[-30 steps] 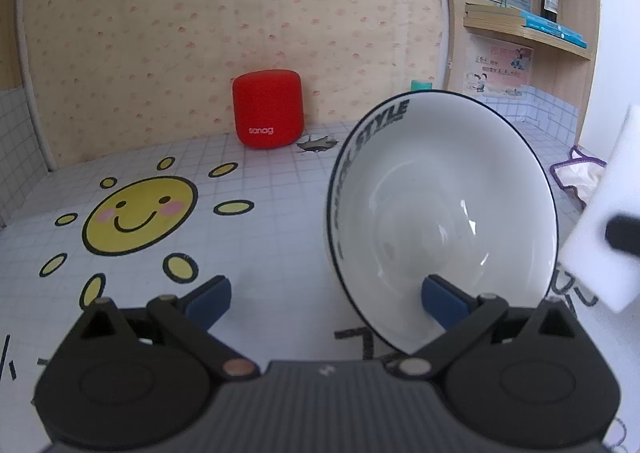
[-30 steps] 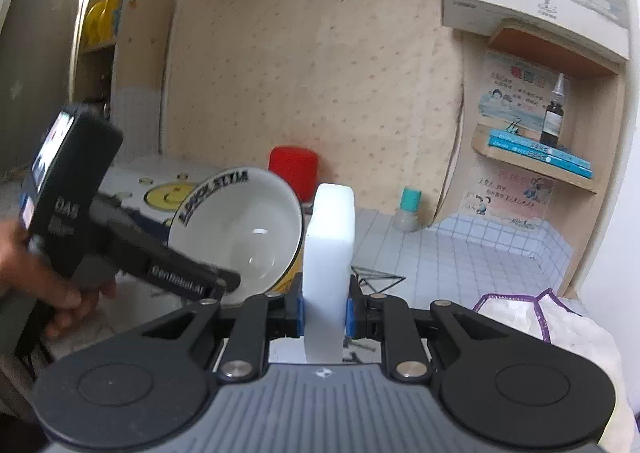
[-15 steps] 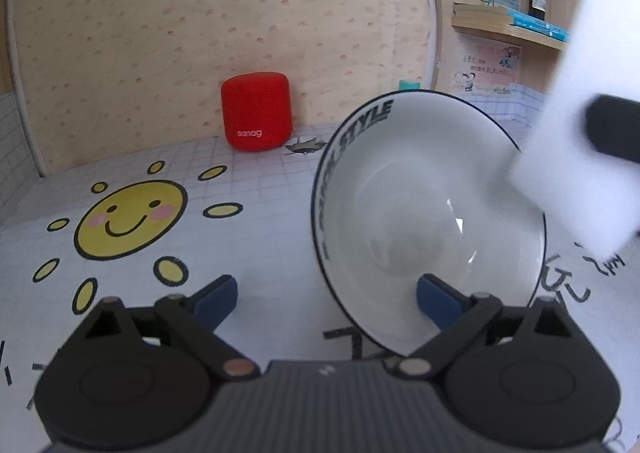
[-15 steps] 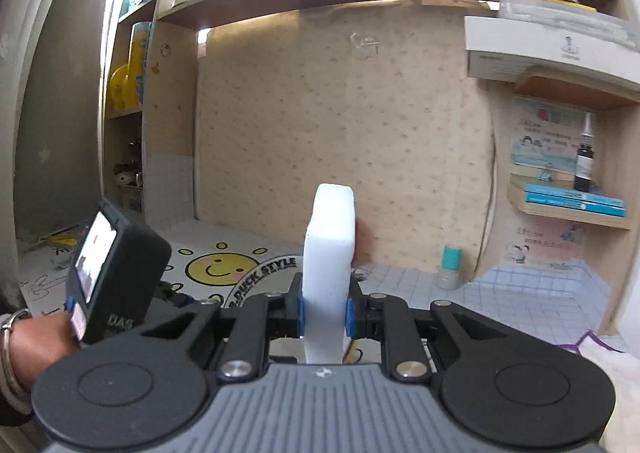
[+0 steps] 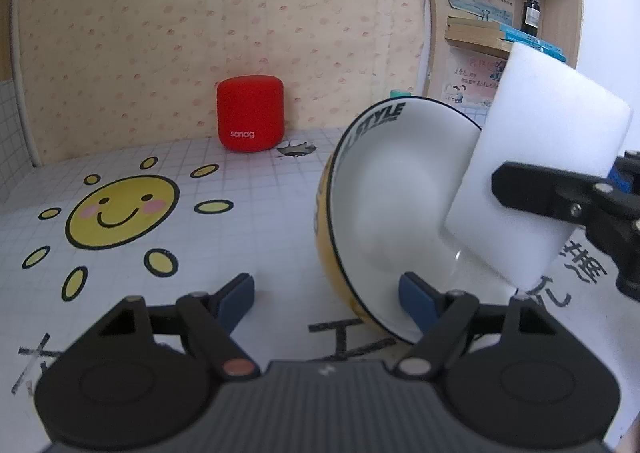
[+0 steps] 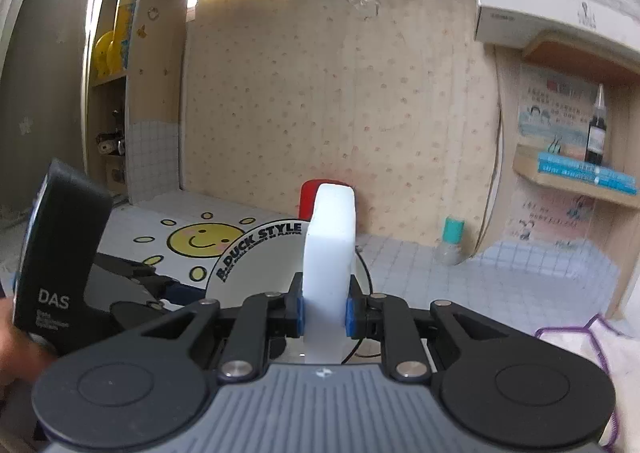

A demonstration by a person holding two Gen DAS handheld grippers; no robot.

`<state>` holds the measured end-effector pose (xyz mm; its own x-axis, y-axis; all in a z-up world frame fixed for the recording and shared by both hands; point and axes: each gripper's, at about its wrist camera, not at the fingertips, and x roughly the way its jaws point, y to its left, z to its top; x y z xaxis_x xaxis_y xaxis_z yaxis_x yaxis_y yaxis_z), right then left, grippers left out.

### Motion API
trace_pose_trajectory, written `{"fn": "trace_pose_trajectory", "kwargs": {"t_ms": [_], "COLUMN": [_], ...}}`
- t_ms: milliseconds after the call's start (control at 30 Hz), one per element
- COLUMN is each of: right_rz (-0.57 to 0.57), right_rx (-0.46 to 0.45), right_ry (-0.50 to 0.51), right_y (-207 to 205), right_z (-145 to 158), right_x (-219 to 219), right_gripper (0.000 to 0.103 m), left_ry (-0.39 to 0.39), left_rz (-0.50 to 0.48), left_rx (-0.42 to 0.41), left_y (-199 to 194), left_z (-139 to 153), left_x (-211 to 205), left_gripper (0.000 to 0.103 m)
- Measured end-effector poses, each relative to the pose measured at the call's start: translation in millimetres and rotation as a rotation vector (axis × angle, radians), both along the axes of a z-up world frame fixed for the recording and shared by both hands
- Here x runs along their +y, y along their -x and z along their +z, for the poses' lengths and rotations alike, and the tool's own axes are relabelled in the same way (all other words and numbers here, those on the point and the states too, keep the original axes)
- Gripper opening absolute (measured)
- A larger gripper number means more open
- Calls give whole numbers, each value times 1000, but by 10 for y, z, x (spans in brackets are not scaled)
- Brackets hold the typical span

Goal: Clean bowl
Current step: 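Bring the sponge back into the bowl with the right gripper while the left gripper holds it tilted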

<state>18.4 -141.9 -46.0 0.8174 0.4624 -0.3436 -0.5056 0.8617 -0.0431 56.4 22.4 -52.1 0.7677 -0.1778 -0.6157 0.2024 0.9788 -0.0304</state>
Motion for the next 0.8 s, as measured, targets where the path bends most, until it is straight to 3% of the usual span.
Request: {"fn": "trace_pose_trajectory", "kwargs": {"t_ms": [433, 633, 800], "right_rz": [-49, -27, -17], "right_rx": [22, 45, 42], "right_ry": [-57, -41, -22], "right_y": [-76, -101, -97], "right_z": [30, -17, -34], "right_x": [-32, 60, 111], "right_gripper": [17, 17, 17], "left_ry": [-1, 37, 5], "left_rz": [13, 31, 75], "left_rx": [-2, -12, -33], "left_y": [-45, -46, -63], "left_z": [-7, 9, 45], "left_x": [83, 144, 195], "left_gripper": [80, 81, 83]}}
